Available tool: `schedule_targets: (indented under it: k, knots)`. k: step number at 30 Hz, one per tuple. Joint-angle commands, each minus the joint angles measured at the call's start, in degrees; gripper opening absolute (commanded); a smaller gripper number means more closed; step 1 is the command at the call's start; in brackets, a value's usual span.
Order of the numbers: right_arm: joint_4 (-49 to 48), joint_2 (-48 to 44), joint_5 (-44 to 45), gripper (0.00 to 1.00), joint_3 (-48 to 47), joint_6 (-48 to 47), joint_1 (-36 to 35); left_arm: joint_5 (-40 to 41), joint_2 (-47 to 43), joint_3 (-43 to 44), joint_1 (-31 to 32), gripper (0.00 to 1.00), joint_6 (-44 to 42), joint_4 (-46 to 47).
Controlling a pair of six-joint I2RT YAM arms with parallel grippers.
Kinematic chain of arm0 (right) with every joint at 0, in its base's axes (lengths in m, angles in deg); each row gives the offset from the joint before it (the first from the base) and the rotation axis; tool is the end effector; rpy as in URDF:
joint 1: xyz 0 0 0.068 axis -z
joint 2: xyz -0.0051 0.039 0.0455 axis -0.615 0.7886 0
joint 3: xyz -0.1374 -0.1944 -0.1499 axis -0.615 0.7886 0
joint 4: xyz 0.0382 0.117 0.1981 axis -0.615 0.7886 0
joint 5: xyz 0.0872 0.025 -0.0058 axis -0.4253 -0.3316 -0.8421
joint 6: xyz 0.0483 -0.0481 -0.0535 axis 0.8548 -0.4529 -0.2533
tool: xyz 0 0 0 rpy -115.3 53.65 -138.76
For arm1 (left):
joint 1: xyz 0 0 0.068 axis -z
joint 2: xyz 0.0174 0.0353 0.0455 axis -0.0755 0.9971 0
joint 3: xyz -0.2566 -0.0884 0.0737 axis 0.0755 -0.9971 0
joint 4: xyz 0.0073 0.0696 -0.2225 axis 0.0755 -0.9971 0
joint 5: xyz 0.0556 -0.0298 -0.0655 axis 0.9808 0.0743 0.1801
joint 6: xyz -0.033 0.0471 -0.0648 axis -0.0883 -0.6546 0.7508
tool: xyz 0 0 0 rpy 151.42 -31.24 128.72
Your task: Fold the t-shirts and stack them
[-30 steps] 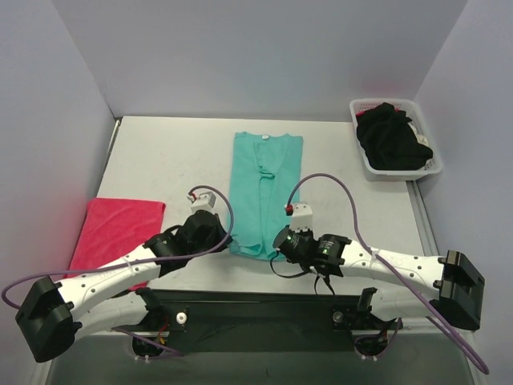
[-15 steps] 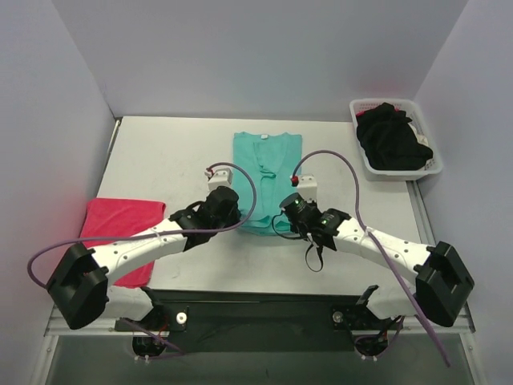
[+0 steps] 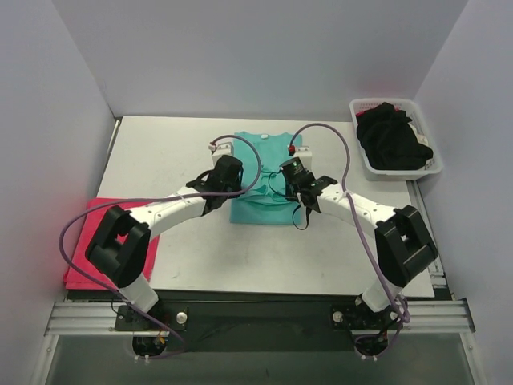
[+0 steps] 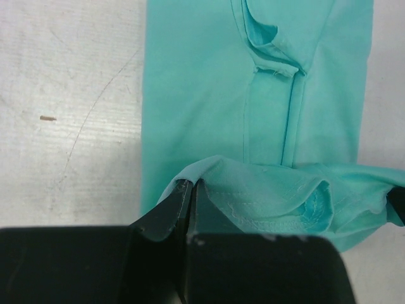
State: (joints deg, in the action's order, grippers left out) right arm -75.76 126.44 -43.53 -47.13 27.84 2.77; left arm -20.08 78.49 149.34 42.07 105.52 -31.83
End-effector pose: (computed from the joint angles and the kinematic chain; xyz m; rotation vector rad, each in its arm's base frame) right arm 0.3137 0.1914 0.2357 -0.0392 2.1743 0.2338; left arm 0.3047 -0.2024 0.2294 -0.1874 2.2391 -0.3174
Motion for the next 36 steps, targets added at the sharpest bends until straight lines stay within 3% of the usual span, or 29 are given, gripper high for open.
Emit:
schedule_targets:
  k: [1, 13, 15, 20, 22, 27, 30, 36]
  knots:
    - [-0.56, 2.52, -1.23, 0.0, -3.95, -1.53, 1.69, -3.45, 4.08, 6.08, -2.31, 0.0, -2.53, 3.08]
    - [-0.56, 10.61, -1.76, 0.0, -9.57, -0.13, 5.03, -10.49, 17.09, 16.55, -6.18, 0.0, -4.46, 2.91]
    - [-0.39, 11.84, -1.41, 0.02, -10.63, 0.05, 6.17, -12.07, 19.28, 19.27, -7.4, 0.07, -4.99, 3.25]
    - [0.58, 14.3, 0.78, 0.23, -16.86, -0.12, 8.19, -12.61, 21.49, 24.81, -9.17, 0.28, -6.93, 5.63]
    - [1.72, 14.83, 2.27, 0.26, -19.24, -0.48, 8.98, -10.69, 21.14, 27.01, -9.52, 0.31, -7.72, 6.86]
    - [3.56, 14.22, 4.04, 0.29, -24.34, -2.67, 9.69, -8.83, 18.95, 29.65, -9.79, 0.45, -9.56, 6.96]
    - [4.27, 12.2, 3.52, 0.29, -21.91, -2.41, 9.51, -8.3, 16.75, 26.85, -9.79, 0.52, -10.09, 7.74]
    - [4.27, 7.98, 1.67, 0.29, -14.87, -0.74, 5.92, -11.54, 11.83, 18.33, -9.88, 0.52, -9.22, 8.27]
